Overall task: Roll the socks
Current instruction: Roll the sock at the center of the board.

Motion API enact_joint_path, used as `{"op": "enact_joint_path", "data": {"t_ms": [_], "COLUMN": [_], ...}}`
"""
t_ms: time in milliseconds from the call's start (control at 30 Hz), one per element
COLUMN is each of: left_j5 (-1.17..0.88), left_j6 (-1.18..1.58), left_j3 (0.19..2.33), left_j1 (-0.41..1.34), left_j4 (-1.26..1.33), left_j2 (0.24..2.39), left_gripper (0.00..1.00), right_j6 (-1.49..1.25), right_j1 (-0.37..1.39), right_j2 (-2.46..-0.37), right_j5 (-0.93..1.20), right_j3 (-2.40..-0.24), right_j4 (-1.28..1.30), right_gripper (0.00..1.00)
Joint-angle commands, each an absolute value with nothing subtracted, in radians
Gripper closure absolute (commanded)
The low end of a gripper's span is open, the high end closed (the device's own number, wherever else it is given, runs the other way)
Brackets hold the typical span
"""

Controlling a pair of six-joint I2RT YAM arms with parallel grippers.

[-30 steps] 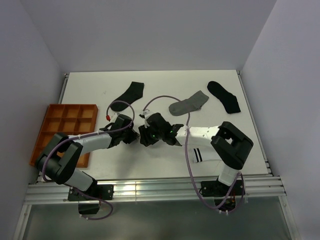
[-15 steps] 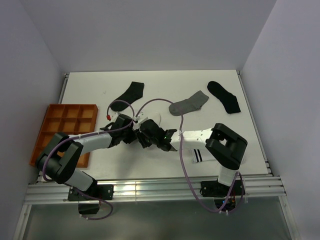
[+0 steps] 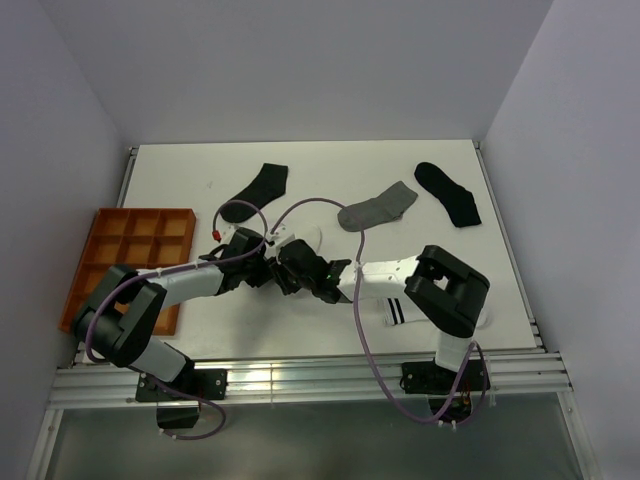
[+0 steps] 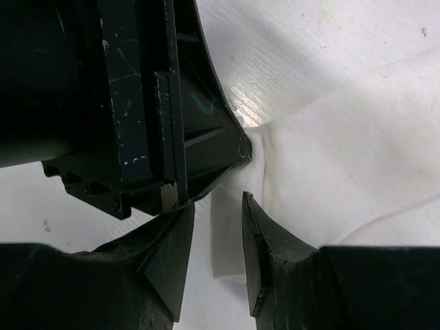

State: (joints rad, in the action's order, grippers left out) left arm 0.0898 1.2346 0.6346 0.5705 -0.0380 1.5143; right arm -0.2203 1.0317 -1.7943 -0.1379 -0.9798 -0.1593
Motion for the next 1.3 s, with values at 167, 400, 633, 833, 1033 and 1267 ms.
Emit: {"op": "enact_joint_path", "data": {"t_ms": [167, 400, 633, 833, 1033, 1267], "left_j5": [0.112, 0.12, 0.126, 0.14, 0.138, 0.15], "left_j6": [1.2, 1.198, 1.195, 1.189, 1.192, 1.189], "left_j3": [0.6, 0.604, 0.62, 0.614, 0.606, 0.615], "left_j1": [0.598, 0.598, 0.598, 0.589, 0.586, 0.586], "left_j4": [-0.215, -0.225, -0.244, -0.258, -0.25, -0.259], "left_j2": [1.594, 1.598, 1.588, 1.577, 1.589, 1.588], "left_gripper": [0.71, 0.71, 0.71, 0.71, 0.71, 0.71], "right_j6": [-0.233, -0.245, -0.242, -0.258, -0.264, -0.241], "right_j1": [1.048, 1.022, 1.022, 1.022, 1.022, 1.022], "right_j2": [-1.832, -1.802, -1.836, -1.827, -1.738, -1.677], "right_j5": [-0.104, -0.103, -0.15, -0.215, -0.164, -0.149], "right_j3": [-0.907, -0.864, -0.887, -0.876, -0.848, -0.851], "right_j4": [-0.135, -0.138, -0.094, -0.064, -0.101, -0.118], "right_gripper": [0.59, 0.6, 0.64, 0.66, 0.58, 0.57]}}
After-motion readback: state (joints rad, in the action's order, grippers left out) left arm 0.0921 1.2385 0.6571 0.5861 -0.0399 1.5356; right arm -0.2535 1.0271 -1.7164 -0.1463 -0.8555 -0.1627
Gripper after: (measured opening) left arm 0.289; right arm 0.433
